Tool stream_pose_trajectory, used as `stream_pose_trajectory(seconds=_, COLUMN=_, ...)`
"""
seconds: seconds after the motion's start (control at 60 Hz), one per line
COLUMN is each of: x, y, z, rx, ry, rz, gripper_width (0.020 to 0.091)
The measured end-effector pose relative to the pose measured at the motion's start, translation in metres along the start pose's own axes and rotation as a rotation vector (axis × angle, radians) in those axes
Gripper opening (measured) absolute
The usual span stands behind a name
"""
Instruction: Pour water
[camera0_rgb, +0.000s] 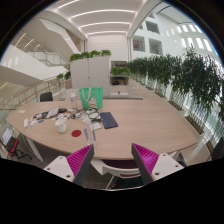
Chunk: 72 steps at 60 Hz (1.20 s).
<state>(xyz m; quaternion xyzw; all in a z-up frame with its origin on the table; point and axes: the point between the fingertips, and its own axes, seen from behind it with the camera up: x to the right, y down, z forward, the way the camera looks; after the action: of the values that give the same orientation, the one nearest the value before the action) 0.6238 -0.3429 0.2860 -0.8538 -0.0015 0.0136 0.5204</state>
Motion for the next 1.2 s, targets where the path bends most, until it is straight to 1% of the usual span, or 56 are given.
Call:
stream_pose_trajectory(seconds=0.05, x=0.006, y=-0.004, z=0.002, rx=0.018, ry=0.026, rz=-0.007, gripper_width=0.0833)
stream_pose_trajectory(seconds=0.067, x=-0.004, y=-0.004, z=-0.005, rx=0.019, ry=0.040, rz=-0.008, gripper_width=0.0834)
stream_pose_trajectory(seconds=0.25, x=-0.010, y=-0.010, z=-0.007, rx=0.035, ry=0.176, rz=-0.012, gripper_width=0.0835)
stream_pose_trajectory(seconds=0.35, x=-0.029, y=-0.001, z=-0.009, rx=0.057, ry=0.192, rz=-0.013, gripper_width=0.0831)
stream_pose_trajectory(seconds=0.367, x=-0.038, y=-0.007, z=-0.003, rx=0.057, ry=0.191, rz=-0.015, gripper_width=0.0832)
stream_pose_trajectory(seconds=0.383, x=-0.043, y=-0.001, z=-0.003, rx=0.065, ry=0.186, rz=-0.021, gripper_width=0.0834)
stream_pose_trajectory(seconds=0.5, x=-0.081, y=-0.001, z=0.018, rx=0.133, ry=0.166, rz=-0.030, gripper_width=0.0828)
stream_pose_trajectory(seconds=0.6, x=-0.115, y=0.010, z=0.065, rx=0.163, ry=0.148, rz=-0.036, gripper_width=0.0826)
stream_pose_trajectory(seconds=0.7, x=-0.137, y=0.020, z=0.128, rx=0.189, ry=0.131, rz=-0.030, gripper_width=0.0828)
stream_pose_trajectory(seconds=0.717, x=-0.137, y=0.027, z=0.131, rx=0.193, ry=0.129, rz=-0.027, gripper_width=0.0827)
stream_pose_trajectory(seconds=0.75, x=-0.143, y=0.027, z=0.165, rx=0.197, ry=0.129, rz=-0.016, gripper_width=0.0829)
stream_pose_trajectory(seconds=0.867, x=-0.148, y=0.040, z=0.261, rx=0.210, ry=0.132, rz=0.010, gripper_width=0.0827)
stream_pose_trajectory(seconds=0.883, x=-0.143, y=0.046, z=0.266, rx=0.209, ry=0.136, rz=0.013, gripper_width=0.0827)
stream_pose_trajectory(seconds=0.933, x=-0.147, y=0.049, z=0.309, rx=0.195, ry=0.154, rz=0.018, gripper_width=0.0827)
stream_pose_trajectory(seconds=1.017, x=-0.135, y=0.050, z=0.358, rx=0.200, ry=0.180, rz=0.029, gripper_width=0.0828)
stream_pose_trajectory(seconds=1.05, x=-0.132, y=0.044, z=0.371, rx=0.219, ry=0.187, rz=0.035, gripper_width=0.0825)
stream_pose_trajectory(seconds=1.083, x=-0.132, y=0.035, z=0.382, rx=0.248, ry=0.188, rz=0.039, gripper_width=0.0799)
stream_pose_trajectory(seconds=1.1, x=-0.132, y=0.032, z=0.387, rx=0.259, ry=0.188, rz=0.039, gripper_width=0.0758)
stream_pose_trajectory(seconds=1.117, x=-0.129, y=0.028, z=0.397, rx=0.263, ry=0.186, rz=0.038, gripper_width=0.0679)
stream_pose_trajectory(seconds=1.133, x=-0.130, y=0.030, z=0.398, rx=0.264, ry=0.184, rz=0.033, gripper_width=0.0553)
stream_pose_trajectory(seconds=1.15, x=-0.131, y=0.031, z=0.400, rx=0.262, ry=0.183, rz=0.033, gripper_width=0.0484)
stream_pose_trajectory(seconds=1.2, x=-0.126, y=0.027, z=0.405, rx=0.284, ry=0.208, rz=0.043, gripper_width=0.0480)
